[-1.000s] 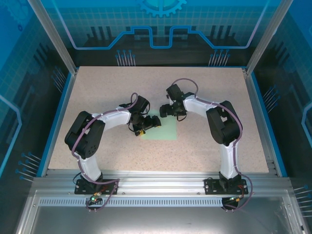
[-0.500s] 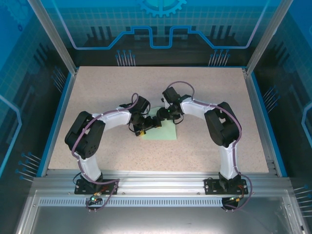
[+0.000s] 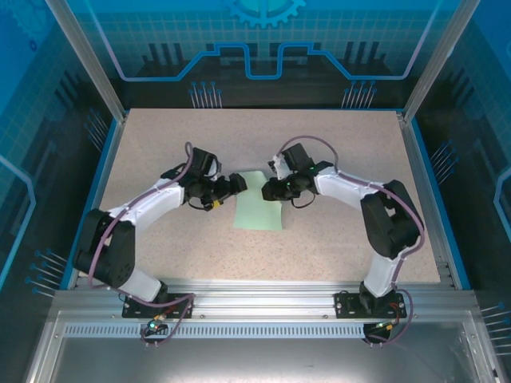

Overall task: Fold a paper plane with a square sheet of paper (fold left side to right side)
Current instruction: Pick up the square sheet of paper from the center of the table, then place a square sheet of paper at the center of the table.

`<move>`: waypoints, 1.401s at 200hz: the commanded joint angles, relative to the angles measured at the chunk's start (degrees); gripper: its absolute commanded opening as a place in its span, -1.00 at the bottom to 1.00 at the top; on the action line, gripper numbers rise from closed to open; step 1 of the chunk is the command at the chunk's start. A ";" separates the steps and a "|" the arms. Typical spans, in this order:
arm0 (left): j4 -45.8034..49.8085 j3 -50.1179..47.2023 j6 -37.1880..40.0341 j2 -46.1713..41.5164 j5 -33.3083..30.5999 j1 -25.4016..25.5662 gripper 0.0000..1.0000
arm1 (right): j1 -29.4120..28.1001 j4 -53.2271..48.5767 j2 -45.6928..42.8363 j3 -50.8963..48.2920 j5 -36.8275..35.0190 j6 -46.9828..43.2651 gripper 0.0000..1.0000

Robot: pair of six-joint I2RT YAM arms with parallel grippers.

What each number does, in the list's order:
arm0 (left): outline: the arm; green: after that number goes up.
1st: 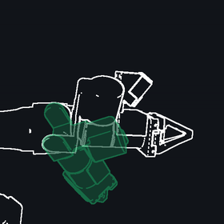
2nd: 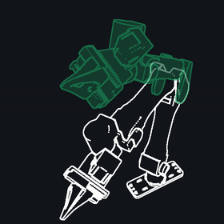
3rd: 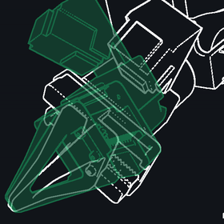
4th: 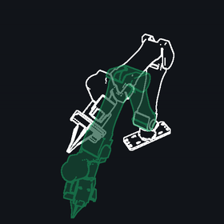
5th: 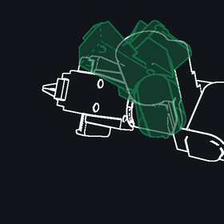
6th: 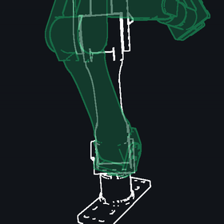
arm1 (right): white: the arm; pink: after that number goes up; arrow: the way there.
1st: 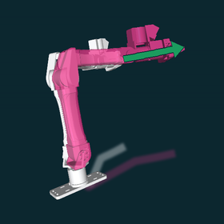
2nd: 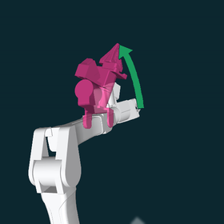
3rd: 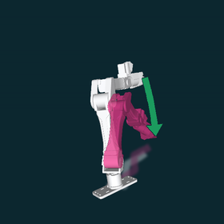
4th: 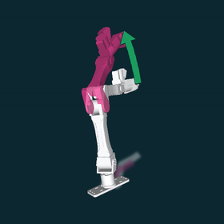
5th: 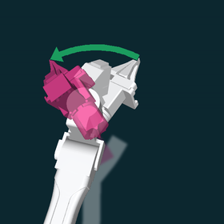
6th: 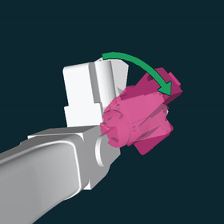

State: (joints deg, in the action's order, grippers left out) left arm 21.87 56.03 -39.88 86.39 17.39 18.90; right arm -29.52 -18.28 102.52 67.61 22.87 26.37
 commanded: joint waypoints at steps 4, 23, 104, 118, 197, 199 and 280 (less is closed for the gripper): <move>-1.63 -3.46 3.22 -4.33 5.00 -2.51 0.95 | 2.79 4.30 -5.36 -3.05 9.39 0.99 -0.54; -4.87 -5.60 3.89 -8.36 8.65 -4.39 0.96 | 5.50 5.47 -9.59 -5.66 13.54 1.97 -0.55; -21.56 -6.70 5.54 -21.14 26.73 -6.07 0.97 | 18.59 6.98 -27.77 -10.58 34.69 5.19 -0.55; -22.12 -5.61 5.78 -20.94 28.50 -5.93 0.97 | 18.86 7.51 -29.42 -10.44 37.14 6.54 -0.54; -22.50 0.54 10.39 -15.76 32.12 -0.01 0.97 | 15.82 8.68 -34.88 -7.85 41.11 12.40 -0.53; -22.49 0.67 10.49 -15.67 32.10 0.11 0.97 | 15.74 8.70 -34.96 -7.76 41.16 12.59 -0.53; -22.65 4.54 12.98 -13.09 35.47 2.68 0.97 | 10.16 9.01 -37.69 -4.37 39.50 16.60 -0.52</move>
State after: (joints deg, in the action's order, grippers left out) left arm 0.54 58.04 -29.54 72.97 49.23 19.77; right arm -17.23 -10.11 65.93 60.90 62.11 40.99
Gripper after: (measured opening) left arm 0.986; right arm 0.237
